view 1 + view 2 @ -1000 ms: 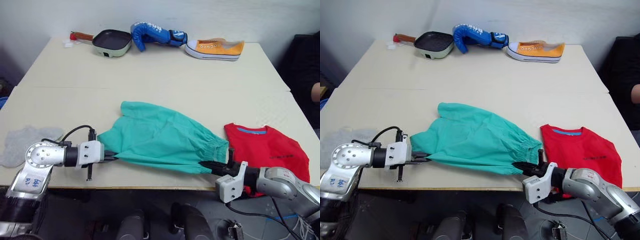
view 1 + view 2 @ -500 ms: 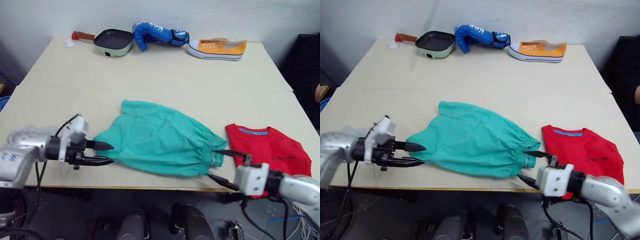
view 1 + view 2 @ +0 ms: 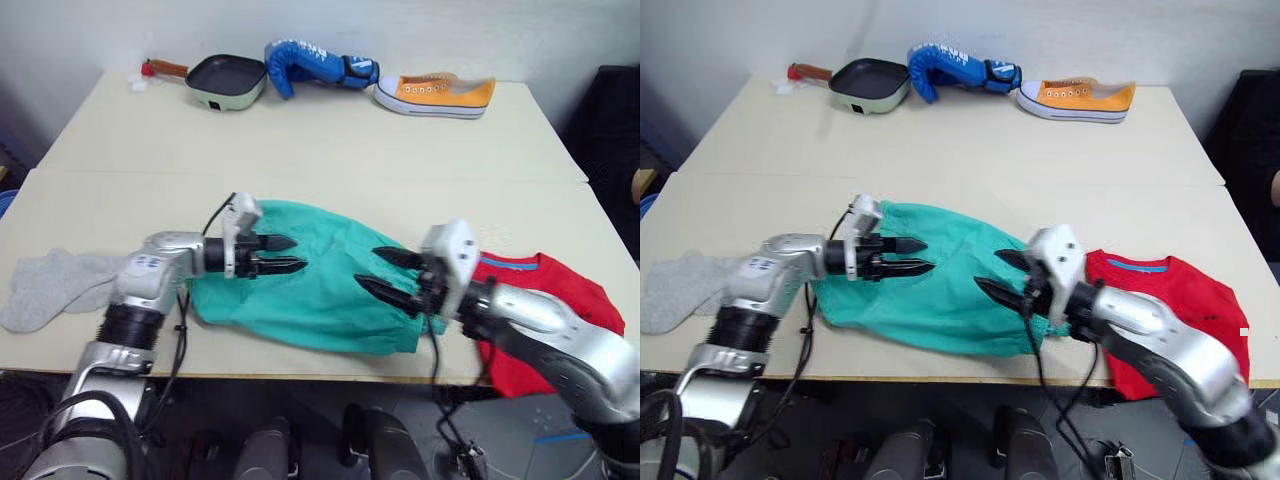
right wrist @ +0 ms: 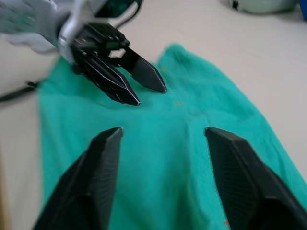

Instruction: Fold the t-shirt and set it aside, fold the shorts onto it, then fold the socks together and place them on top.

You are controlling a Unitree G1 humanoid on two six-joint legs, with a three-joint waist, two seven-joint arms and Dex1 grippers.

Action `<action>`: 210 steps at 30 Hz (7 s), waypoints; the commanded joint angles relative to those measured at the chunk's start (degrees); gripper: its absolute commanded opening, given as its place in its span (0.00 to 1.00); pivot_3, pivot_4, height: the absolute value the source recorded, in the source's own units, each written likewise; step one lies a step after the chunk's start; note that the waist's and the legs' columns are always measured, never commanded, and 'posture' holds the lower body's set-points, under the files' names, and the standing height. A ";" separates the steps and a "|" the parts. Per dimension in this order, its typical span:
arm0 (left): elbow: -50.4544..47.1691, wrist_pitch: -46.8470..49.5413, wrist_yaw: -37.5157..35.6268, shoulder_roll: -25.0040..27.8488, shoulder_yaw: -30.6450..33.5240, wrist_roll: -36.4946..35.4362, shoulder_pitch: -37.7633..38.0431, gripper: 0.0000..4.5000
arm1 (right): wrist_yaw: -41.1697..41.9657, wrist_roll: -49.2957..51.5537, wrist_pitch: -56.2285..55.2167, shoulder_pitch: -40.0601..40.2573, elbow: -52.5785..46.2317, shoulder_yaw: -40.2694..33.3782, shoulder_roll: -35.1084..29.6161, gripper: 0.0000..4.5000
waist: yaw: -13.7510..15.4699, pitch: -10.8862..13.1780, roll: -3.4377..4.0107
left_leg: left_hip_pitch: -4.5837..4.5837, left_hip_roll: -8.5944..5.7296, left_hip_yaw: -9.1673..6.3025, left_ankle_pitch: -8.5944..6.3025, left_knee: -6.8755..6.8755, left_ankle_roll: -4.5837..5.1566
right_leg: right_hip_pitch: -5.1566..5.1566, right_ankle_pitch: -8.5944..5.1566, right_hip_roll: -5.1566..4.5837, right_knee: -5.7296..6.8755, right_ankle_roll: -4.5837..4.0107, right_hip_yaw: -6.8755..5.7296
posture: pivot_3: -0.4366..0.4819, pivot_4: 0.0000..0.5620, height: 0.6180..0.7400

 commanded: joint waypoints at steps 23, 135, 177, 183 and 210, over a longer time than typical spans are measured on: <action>14.58 -12.31 -0.43 -0.32 8.22 6.43 -7.43 0.01 | 8.36 -13.08 5.48 6.92 2.59 -19.21 1.11 0.00 | -0.74 -0.12 -0.01 | 0.16 0.03 -0.18 0.07 -0.05 0.08 | 0.32 0.13 -0.05 -0.18 0.21 -0.13 | 0.48 0.27 1.00; -7.84 -1.60 4.94 12.65 21.09 5.89 9.95 0.63 | 24.39 -7.67 4.68 -25.61 28.27 12.07 31.05 0.80 | -2.79 -0.22 0.12 | -0.11 -0.04 -0.47 0.02 -0.13 0.18 | 0.21 0.11 -0.12 -0.31 0.18 -0.18 | 0.48 0.27 1.00; 5.54 -9.02 -6.71 10.57 11.95 1.86 -1.64 0.00 | 30.88 -23.64 -1.45 -13.12 21.27 5.92 24.17 0.01 | -3.15 -0.17 0.20 | -0.29 0.09 -0.44 0.13 -0.20 -0.21 | -0.14 0.00 0.17 -0.18 0.05 0.01 | 0.48 0.27 1.00; -12.48 2.62 -12.72 16.12 11.50 -4.82 8.06 0.00 | 23.97 -26.92 -5.61 -24.55 36.55 0.68 30.34 0.01 | -3.11 -0.13 0.27 | -0.23 0.11 -0.45 0.15 -0.21 -0.26 | -0.14 -0.01 0.20 -0.14 0.02 0.05 | 0.48 0.27 1.00; -25.63 5.36 -8.95 20.03 20.26 -12.67 17.53 0.74 | 19.69 -8.56 32.62 -19.69 32.81 -14.59 31.75 0.80 | -3.11 -0.05 0.40 | -0.34 0.07 -0.80 0.20 -0.25 -0.33 | -0.07 -0.03 0.19 -0.19 -0.01 0.12 | 0.48 0.27 1.00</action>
